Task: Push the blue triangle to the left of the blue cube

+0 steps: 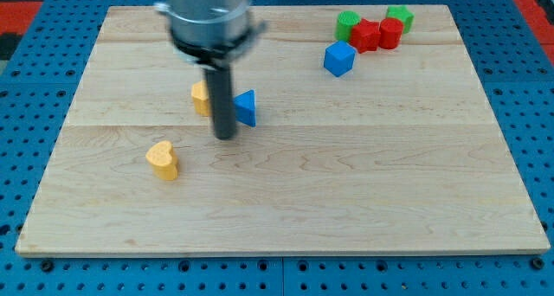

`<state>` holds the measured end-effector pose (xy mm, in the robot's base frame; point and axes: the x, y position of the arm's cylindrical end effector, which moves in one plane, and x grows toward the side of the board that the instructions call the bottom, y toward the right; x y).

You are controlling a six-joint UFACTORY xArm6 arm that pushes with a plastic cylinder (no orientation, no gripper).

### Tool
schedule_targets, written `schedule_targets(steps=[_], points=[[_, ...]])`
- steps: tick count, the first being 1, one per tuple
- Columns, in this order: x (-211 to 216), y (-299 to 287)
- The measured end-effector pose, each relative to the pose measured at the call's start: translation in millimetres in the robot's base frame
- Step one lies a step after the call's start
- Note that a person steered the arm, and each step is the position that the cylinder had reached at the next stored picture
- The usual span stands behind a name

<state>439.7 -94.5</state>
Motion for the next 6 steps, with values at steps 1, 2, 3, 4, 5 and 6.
schedule_targets(steps=[1,2,3,4,5,6], points=[[-26.9,22.0],[-33.3,61.6],[-22.8,70.4],[-3.7,70.5],[-10.4,119.0],[-28.8,170.0]])
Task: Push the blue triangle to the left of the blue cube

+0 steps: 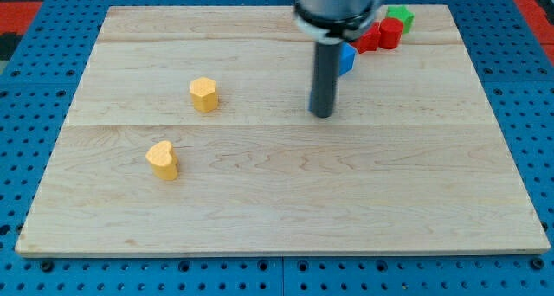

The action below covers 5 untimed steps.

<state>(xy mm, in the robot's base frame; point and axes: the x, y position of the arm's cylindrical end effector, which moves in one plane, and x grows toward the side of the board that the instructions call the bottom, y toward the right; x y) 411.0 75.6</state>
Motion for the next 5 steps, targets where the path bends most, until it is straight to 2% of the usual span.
schedule_targets(steps=[1,2,3,4,5], points=[[-35.6,24.1],[-43.2,-3.9],[-36.0,-9.9],[5.8,-22.5],[9.3,-37.8]])
